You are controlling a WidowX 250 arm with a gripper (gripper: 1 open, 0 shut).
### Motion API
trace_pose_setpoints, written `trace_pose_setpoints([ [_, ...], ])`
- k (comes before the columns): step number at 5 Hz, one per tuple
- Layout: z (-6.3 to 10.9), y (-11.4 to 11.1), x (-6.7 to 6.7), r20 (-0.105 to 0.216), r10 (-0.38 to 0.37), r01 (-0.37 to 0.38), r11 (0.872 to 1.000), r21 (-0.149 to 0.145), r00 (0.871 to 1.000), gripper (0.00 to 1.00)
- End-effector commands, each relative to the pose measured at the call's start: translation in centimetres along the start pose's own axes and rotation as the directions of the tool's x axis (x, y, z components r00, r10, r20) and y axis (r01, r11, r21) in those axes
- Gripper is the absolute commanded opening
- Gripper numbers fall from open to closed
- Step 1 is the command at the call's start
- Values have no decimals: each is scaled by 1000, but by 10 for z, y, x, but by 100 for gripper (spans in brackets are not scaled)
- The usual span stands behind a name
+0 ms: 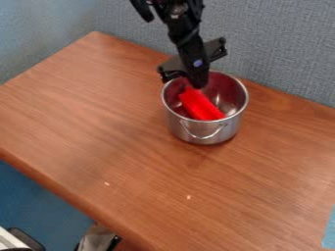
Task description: Put the red object in the metal pot
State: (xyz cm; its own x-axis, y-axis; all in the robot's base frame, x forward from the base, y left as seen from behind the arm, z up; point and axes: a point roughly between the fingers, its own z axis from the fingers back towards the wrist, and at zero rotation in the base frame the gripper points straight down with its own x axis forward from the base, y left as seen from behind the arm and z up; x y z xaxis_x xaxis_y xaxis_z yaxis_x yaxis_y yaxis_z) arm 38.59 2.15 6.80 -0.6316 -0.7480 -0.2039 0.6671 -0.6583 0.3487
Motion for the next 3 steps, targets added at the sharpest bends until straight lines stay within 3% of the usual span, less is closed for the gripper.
trace_pose_setpoints([
  [1, 33, -1, -17, -84, 2, 3, 998, 59, 996, 0],
  [2, 29, 0, -27, -94, -8, 12, 999, 44, 996, 0],
  [3, 14, 2, -31, -105, -26, 28, 999, 21, 994, 0],
])
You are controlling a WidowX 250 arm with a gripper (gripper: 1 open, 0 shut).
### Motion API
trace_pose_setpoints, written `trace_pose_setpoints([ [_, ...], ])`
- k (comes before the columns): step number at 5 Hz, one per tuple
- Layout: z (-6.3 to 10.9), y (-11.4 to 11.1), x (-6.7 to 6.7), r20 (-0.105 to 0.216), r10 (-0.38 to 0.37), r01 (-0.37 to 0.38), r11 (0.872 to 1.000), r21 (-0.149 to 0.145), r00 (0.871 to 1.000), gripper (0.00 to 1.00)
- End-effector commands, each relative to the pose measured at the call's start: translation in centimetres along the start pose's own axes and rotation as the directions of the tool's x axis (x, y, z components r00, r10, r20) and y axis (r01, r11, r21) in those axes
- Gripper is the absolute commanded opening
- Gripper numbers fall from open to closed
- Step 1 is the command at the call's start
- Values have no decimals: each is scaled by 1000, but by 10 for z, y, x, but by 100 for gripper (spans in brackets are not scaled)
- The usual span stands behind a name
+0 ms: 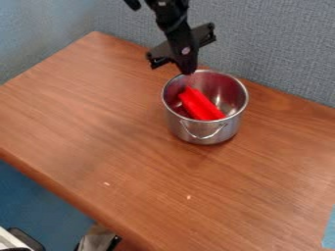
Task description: Put the red object in the metal pot
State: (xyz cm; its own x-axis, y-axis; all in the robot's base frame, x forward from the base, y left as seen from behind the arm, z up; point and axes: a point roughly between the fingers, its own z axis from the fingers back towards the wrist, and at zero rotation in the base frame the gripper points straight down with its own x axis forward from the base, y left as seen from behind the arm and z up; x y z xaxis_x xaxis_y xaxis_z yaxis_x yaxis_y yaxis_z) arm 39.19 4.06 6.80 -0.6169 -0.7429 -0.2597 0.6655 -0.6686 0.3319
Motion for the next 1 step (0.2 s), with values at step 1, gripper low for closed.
trace_pose_setpoints([
  [1, 6, 14, -19, -57, -32, 33, 999, 20, 998, 0],
])
